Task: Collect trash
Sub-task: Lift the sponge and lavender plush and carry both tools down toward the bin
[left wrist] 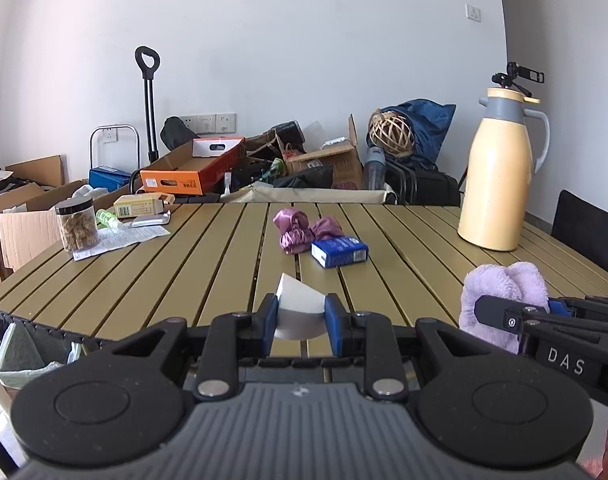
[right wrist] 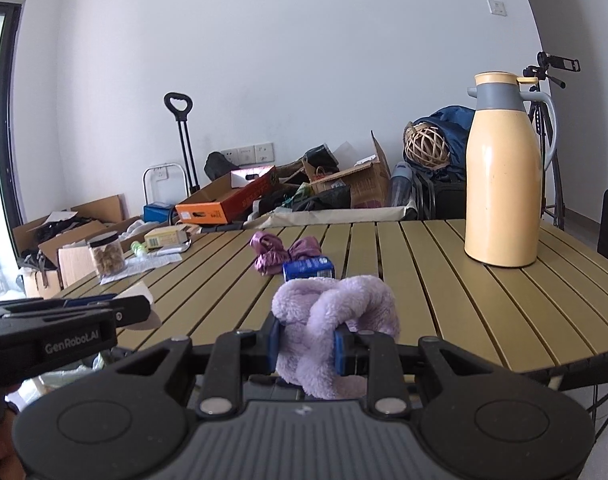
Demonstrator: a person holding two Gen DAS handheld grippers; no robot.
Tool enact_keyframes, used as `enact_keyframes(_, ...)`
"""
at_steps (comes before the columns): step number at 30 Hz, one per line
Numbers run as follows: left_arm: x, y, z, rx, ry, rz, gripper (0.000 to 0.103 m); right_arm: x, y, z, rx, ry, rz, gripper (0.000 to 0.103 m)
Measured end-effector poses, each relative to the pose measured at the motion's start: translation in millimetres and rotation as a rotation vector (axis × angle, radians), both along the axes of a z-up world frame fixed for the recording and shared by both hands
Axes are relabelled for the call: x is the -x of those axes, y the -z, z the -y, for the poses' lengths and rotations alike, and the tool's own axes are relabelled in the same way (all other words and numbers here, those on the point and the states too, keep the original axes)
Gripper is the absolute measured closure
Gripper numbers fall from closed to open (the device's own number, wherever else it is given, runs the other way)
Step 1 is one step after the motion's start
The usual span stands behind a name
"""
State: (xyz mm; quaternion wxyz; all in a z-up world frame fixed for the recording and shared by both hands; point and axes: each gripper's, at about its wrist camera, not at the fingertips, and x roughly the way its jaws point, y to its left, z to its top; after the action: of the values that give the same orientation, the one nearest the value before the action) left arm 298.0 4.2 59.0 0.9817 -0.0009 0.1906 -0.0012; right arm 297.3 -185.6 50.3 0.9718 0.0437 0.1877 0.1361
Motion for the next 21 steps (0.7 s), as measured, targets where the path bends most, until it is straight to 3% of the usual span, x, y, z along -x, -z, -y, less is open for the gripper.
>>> enact_keyframes(10,40,16,1,-0.028,0.028,-0.058,0.077,40,24,2,0.029,-0.038,-0.091,0.079)
enact_keyframes(21,57,55,2,-0.062,0.04,-0.171,0.077,52,61,1,0.031,-0.073,-0.211,0.079)
